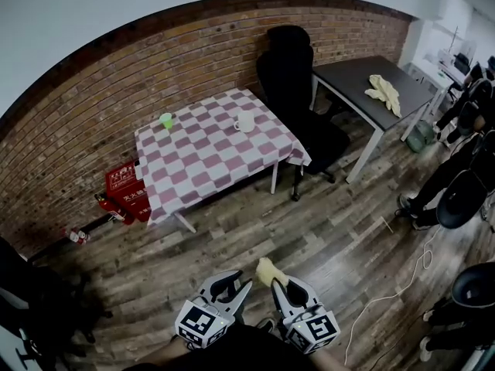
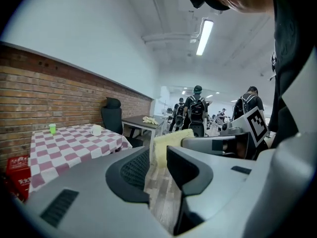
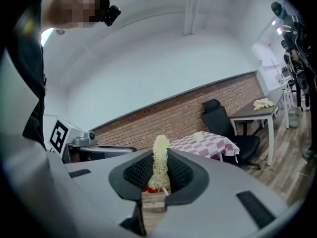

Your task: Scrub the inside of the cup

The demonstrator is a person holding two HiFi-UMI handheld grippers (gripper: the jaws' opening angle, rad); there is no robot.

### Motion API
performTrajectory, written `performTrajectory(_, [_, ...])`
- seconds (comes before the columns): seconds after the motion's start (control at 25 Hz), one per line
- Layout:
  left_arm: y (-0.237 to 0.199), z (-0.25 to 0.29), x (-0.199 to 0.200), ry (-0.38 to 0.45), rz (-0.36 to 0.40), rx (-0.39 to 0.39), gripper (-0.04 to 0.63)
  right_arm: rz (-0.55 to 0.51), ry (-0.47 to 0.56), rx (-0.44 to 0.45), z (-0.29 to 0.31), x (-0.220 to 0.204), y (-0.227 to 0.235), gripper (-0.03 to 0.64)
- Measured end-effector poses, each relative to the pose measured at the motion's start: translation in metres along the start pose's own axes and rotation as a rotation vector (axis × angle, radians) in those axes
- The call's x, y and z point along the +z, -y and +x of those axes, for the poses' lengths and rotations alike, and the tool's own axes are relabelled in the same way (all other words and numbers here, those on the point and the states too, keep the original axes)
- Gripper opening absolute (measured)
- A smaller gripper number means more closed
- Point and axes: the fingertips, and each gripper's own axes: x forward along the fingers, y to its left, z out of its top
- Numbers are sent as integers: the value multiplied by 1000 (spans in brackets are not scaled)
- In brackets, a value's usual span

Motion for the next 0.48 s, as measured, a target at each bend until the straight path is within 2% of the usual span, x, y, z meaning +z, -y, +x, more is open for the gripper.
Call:
performTrajectory(0.08, [-13,15,1,1,-8,-4,117,-5,0,-16,11,3,13,77])
performTrajectory(0.24, [-44,48,13,20,4,-62,117,-12,-6,-49,52,12,34,77])
performTrajectory(0.48, [-143,101,68,113,-40,-103,117,-108,-56,-137,141,52,74,77])
